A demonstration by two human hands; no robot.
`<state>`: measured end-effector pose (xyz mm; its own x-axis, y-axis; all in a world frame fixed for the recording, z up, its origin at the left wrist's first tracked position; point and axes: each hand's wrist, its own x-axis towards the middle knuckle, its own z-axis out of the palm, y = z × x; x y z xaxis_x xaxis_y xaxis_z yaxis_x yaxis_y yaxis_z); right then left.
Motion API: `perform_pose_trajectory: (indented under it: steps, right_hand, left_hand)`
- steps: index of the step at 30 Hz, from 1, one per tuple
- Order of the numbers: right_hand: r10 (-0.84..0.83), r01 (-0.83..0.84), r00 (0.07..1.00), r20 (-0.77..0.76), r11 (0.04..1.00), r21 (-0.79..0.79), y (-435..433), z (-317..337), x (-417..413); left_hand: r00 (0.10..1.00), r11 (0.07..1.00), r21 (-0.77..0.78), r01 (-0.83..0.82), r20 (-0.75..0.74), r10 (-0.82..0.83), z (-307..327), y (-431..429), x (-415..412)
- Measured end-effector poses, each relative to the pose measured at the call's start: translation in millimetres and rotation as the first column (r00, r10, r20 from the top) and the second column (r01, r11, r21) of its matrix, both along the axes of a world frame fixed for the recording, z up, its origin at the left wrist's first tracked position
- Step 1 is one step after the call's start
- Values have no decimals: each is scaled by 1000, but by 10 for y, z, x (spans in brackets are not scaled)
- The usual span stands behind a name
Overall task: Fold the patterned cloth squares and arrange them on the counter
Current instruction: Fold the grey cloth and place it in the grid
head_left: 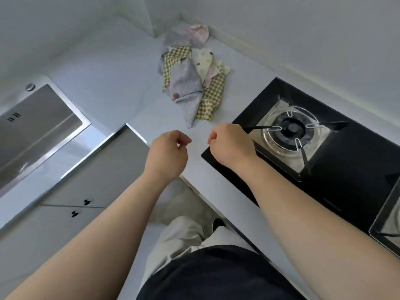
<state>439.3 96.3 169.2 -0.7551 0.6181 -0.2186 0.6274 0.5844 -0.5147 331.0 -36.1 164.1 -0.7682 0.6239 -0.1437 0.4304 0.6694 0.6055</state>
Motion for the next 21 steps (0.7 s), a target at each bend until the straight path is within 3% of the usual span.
perform_pose_trajectory:
  steps: [8, 14, 21]
  right_hand:
    - [0, 2, 997, 75, 999, -32, 23, -274, -752]
    - [-145, 135, 972, 184, 989, 64, 89, -518, -1358]
    - [-319, 271, 889, 328, 945, 184, 64, -803, -2085]
  left_hand:
    - [999, 997, -55, 46, 12, -46, -237, 163, -895]
    - [973, 972, -53, 230, 23, -229, -641, 506, -1660]
    - [876, 877, -41, 478, 95, -473, -1111, 835, -2233]
